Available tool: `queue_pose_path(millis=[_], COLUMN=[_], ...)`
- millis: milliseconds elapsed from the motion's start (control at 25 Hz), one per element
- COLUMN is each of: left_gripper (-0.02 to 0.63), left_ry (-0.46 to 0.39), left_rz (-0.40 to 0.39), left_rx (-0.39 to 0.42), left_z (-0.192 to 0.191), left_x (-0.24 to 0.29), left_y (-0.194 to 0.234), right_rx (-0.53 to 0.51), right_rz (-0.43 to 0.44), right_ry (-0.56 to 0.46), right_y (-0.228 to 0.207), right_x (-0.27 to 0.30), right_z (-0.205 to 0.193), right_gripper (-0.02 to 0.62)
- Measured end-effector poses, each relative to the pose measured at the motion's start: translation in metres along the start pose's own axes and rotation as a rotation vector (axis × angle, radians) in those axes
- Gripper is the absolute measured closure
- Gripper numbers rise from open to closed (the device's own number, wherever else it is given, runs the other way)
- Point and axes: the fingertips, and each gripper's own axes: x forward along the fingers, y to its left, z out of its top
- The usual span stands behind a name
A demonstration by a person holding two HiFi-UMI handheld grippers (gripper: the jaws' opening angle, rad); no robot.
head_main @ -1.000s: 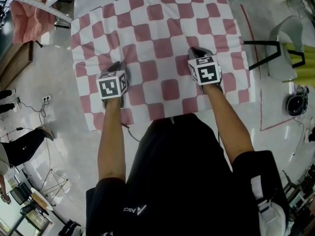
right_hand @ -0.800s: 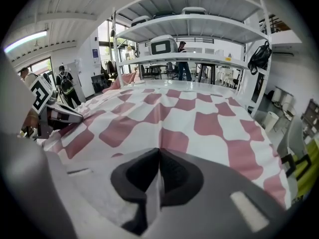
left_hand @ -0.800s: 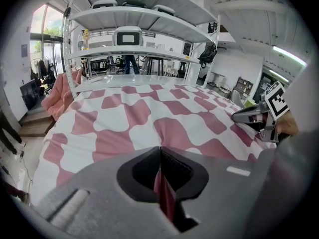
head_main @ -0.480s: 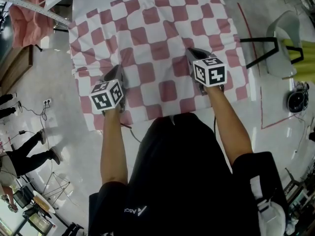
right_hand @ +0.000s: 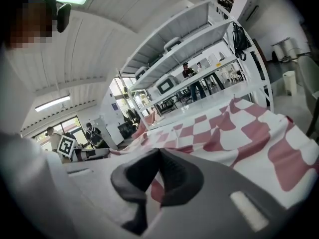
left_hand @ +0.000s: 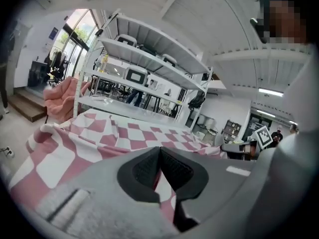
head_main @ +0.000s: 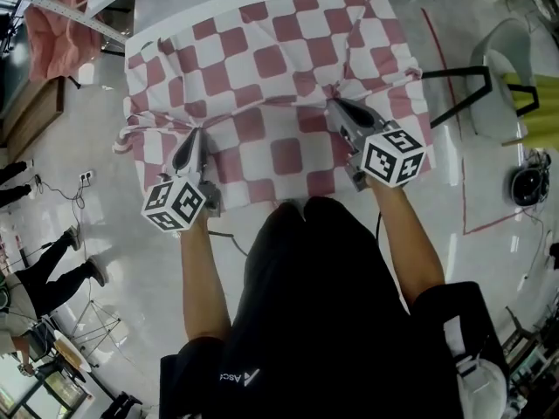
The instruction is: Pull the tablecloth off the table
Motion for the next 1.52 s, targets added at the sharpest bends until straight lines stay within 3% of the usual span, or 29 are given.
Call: queue_pose_path(millis=[240, 480, 1040, 1280, 1520], left_gripper=[0.595, 0.595, 0.595, 0.595, 0.595], left_ry=[-0.145, -0.22, -0.489, -0.572, -0.632], left_rz=[-0.015, -0.035, -0.291, -0.309, -0.297], left_rx=[0.007, 0.008, 0.065, 0.095, 0.114], left_z=[0.013, 0.02, 0.034, 0.046, 0.015], left_x=[-0.056, -0.124, -0.374, -0.452, -0.518], left_y=[-0.033, -0.047, -0.115, -0.153, -0.223], right_rx=[-0.008, -0.041, -0.118, -0.151, -0.187], right_rz=[0.085, 0.107, 0.057, 0.12, 0.236], right_ry=[-0.087, -0.179, -0.47, -0.543, -0.601], right_y=[0.031, 0.083, 0.269, 0.339, 0.374], right_x=[-0.048, -0.093, -0.272, -0.345, -0.436], right_z=[0.009, 0.011, -0.017, -0.016, -0.031], right_gripper=[0.592, 0.592, 0.592, 0.592, 0.592])
